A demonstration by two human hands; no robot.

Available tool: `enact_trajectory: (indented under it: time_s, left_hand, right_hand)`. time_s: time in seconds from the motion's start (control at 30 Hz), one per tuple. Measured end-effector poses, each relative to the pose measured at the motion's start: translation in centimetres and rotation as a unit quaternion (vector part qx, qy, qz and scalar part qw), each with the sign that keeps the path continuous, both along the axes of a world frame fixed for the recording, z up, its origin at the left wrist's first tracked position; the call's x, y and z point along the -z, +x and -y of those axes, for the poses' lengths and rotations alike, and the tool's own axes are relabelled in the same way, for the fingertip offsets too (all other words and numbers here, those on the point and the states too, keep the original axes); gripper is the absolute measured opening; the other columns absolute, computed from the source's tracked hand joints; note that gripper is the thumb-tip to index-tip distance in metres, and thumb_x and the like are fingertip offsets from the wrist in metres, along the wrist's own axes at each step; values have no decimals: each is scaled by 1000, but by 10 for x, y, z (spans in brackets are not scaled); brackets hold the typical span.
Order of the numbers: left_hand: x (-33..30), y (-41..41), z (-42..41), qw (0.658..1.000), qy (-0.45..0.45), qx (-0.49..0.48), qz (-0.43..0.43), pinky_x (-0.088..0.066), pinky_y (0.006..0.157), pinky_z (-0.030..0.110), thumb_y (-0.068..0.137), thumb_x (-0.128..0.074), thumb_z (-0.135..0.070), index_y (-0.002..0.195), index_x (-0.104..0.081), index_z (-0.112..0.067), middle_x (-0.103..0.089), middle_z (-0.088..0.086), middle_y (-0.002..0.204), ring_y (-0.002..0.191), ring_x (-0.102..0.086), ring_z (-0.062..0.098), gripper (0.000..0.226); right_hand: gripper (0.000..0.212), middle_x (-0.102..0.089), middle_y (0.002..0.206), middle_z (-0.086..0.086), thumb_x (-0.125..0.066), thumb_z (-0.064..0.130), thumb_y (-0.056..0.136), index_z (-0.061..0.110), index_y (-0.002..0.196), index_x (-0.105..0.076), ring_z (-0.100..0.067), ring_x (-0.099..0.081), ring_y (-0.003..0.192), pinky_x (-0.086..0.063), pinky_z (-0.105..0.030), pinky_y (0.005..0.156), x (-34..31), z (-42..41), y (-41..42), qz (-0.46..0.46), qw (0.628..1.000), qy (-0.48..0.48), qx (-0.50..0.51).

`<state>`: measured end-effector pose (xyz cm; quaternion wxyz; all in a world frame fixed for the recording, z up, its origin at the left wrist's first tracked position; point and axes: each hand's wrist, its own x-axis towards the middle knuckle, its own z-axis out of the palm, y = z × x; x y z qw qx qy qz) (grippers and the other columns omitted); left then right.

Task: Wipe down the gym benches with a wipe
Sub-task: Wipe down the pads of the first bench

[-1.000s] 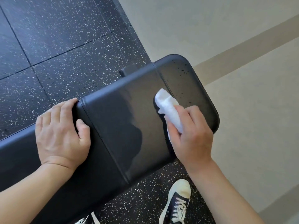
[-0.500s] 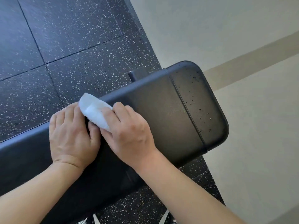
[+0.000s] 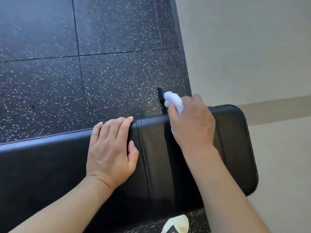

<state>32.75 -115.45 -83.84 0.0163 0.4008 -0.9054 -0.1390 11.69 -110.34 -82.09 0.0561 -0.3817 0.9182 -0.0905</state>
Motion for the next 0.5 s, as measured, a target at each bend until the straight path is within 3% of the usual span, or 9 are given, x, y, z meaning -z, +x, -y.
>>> enact_trajectory:
  time_s: [0.13, 0.23, 0.3, 0.4, 0.5]
  left_hand:
    - [0, 2, 1, 1000, 15, 4, 7, -31, 121, 55, 89, -46, -32, 145, -55, -7, -59, 10, 141, 130, -55, 35, 62]
    - [0, 1, 2, 1000, 25, 3, 12, -33, 120, 57, 88, -46, -33, 144, -57, -6, -60, 11, 141, 130, -56, 37, 63]
    - [-1, 0, 2, 999, 33, 2, 13, -35, 119, 58, 87, -47, -33, 146, -56, -8, -59, 9, 142, 131, -57, 36, 65]
    - [1, 1, 3, 999, 34, 4, 8, -35, 119, 57, 86, -48, -33, 148, -55, -9, -59, 8, 142, 130, -56, 35, 67]
    - [3, 2, 3, 999, 35, 4, 3, -34, 120, 57, 86, -48, -33, 148, -54, -10, -59, 7, 141, 130, -56, 35, 67]
  right_hand:
    - [35, -54, 89, 0, -63, 53, 95, 20, 87, -68, -24, -59, 77, -32, -32, 60, -2, 37, 51, 35, 992, 6, -118]
    - [35, -52, 80, 1, -68, 50, 93, 20, 77, -64, -24, -60, 69, -35, -30, 54, -5, 36, 51, 46, 986, -9, -162]
    - [35, -47, 77, 1, -63, 50, 95, 19, 79, -67, -31, -62, 70, -35, -31, 56, -4, 24, 11, 15, 993, 25, -112]
    - [49, -47, 80, -2, -42, 57, 93, 18, 93, -73, -40, -61, 80, -42, -37, 64, -3, 4, -62, -17, 993, 112, 36]
    - [49, -50, 81, -6, -43, 53, 92, 14, 91, -74, -39, -58, 76, -43, -38, 64, -5, 11, -62, -21, 989, 140, 50]
